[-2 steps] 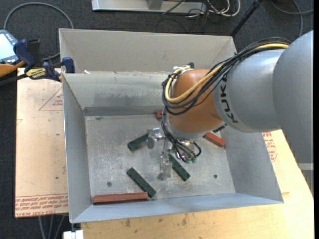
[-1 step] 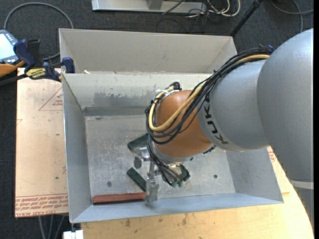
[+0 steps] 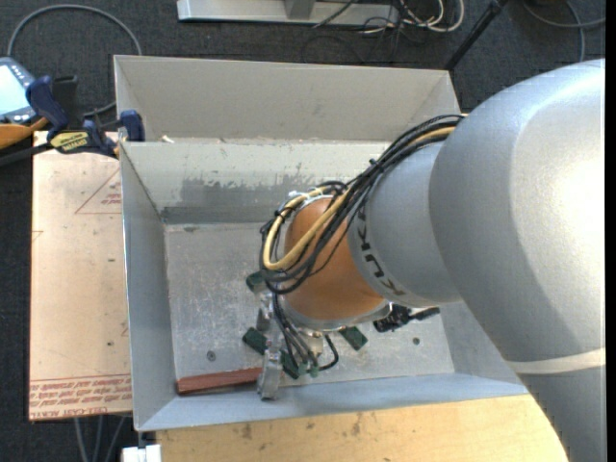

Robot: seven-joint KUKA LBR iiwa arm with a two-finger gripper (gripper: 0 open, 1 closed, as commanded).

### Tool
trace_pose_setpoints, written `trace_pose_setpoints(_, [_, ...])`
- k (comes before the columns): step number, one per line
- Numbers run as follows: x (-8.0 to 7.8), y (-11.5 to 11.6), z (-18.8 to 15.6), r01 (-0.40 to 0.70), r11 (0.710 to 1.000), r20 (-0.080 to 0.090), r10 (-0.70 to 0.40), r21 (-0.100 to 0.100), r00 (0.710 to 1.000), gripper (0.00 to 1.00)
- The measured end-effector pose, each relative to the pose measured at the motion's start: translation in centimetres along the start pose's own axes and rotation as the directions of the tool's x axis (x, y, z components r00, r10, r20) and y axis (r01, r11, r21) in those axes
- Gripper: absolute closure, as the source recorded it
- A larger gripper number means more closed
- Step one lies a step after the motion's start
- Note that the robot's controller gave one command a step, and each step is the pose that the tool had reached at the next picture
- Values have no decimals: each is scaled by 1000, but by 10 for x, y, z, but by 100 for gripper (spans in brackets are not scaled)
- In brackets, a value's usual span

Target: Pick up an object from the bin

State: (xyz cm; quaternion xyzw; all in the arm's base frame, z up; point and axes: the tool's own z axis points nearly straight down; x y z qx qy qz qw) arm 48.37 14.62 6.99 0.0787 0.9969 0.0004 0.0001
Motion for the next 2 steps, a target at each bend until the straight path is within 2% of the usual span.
trace_pose_setpoints(1, [0,1,-2,-1,1000,0,1,-2,1000,100])
trace_pose_setpoints(2, [-13,3,-132,42,999,9,-42,-3,999,100])
